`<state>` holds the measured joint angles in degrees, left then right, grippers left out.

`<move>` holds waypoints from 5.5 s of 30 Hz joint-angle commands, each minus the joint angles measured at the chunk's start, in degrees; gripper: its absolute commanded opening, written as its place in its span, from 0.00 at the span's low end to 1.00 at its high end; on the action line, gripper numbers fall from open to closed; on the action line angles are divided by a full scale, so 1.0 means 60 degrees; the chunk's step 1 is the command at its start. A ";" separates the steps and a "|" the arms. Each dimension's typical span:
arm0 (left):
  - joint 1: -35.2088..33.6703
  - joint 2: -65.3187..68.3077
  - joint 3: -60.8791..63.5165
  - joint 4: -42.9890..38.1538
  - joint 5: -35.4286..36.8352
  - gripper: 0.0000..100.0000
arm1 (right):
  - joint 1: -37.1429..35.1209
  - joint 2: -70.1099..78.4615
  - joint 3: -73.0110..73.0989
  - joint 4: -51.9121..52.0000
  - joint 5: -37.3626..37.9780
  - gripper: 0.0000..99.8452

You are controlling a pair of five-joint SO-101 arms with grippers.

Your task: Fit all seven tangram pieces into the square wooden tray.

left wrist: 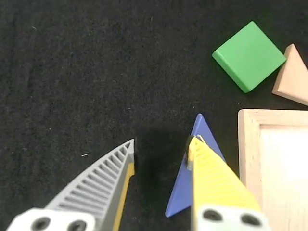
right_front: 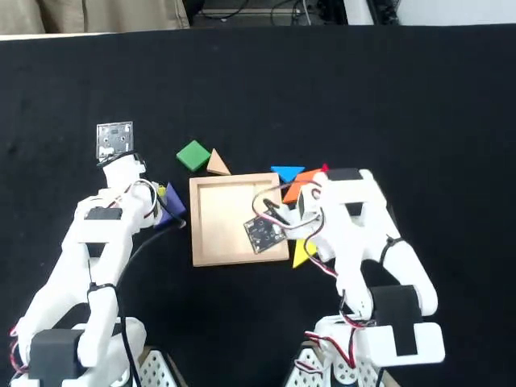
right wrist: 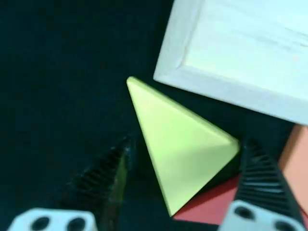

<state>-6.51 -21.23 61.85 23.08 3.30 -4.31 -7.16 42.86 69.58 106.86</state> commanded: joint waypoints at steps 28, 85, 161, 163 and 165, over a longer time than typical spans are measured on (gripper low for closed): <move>0.0242 -0.0029 -0.0168 -0.0176 -0.0015 0.19 | 0.0425 0.0637 0.0476 -0.2095 0.0454 0.34; 0.0242 -0.0029 -0.0168 -0.0176 -0.0015 0.19 | 0.0440 -0.2381 0.2938 -0.3516 -0.0440 0.27; 0.3172 -0.5861 0.0154 0.5656 -0.2388 0.19 | 0.0425 -0.9985 0.3788 -0.1495 -1.4799 0.01; 0.3084 -0.6286 0.0095 0.6154 -0.2652 0.19 | 0.0293 -0.9531 0.3875 -0.1538 -1.4799 0.01; 0.3114 -0.6418 -0.0066 0.6623 -0.3033 0.19 | -0.0044 -0.8945 0.4022 -0.1949 -1.4857 0.01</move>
<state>11.25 -55.43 62.90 57.80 -11.30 -3.34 -64.31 66.86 60.97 18.68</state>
